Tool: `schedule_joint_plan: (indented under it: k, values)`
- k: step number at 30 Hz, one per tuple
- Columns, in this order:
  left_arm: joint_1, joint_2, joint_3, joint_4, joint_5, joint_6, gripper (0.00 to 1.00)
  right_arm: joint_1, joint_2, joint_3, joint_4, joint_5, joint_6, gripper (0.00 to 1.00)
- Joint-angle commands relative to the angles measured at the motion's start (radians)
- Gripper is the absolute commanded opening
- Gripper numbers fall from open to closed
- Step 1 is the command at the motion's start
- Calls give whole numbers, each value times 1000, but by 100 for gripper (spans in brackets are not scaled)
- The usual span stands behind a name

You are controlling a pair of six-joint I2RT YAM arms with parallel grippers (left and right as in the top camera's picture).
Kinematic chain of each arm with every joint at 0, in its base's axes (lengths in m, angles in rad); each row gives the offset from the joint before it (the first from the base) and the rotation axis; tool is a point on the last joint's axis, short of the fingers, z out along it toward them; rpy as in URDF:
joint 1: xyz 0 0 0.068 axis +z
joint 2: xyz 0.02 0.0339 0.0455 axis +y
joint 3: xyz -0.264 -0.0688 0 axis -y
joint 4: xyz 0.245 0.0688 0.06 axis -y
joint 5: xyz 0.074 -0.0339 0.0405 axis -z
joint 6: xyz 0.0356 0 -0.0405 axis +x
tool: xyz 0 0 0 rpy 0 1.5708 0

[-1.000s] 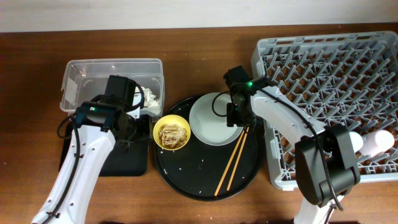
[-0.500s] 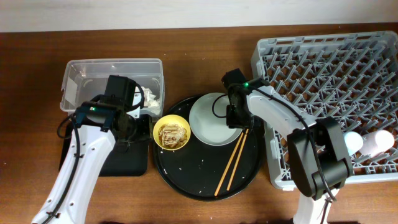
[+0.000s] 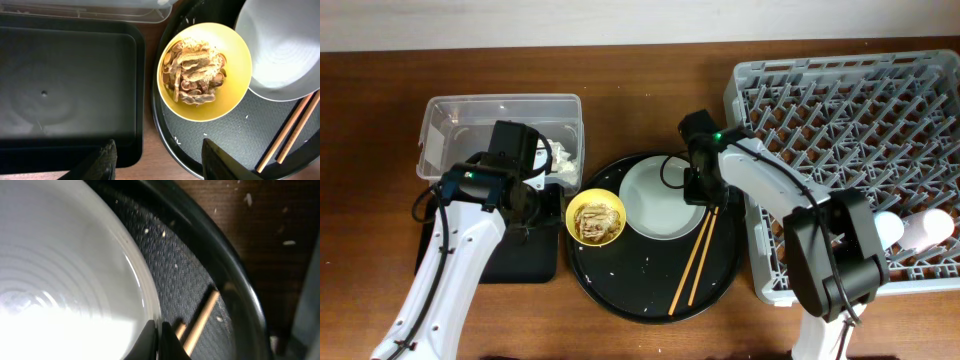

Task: Sort waste into correct bins and load items into the dishwasher rack
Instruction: 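Grasp the rim of the white plate with the right gripper, then lift the white plate and stand it in the rack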

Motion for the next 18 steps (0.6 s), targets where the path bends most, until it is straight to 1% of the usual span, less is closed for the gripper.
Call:
schedule_joint_plan:
  k: [1,5,8,9,10,11,15,18]
  values:
    - [-3,-2,-6,13,0,-6,54,-50,-112,95,-53,28,-74,4]
    - [-3,-2,-6,25,0,-6,54,-134,-253,193,-74,29,-235,4]
    - [-3,-2,-6,33,0,-6,55,-214,-345,248,-50,40,-366,4]
    - [-3,-2,-6,33,0,-6,54,-240,-364,256,-35,71,-399,4]
    - [-3,-2,-6,35,0,-6,55,-261,-375,259,-22,129,-414,4]
    - [-3,-2,-6,38,0,-6,55,-307,-388,259,1,296,-414,4]
    - [-3,-2,-6,39,0,-6,55,-372,-378,257,82,660,-502,4]
    - [-3,-2,-6,40,0,-6,55,-393,-376,257,165,868,-503,4]
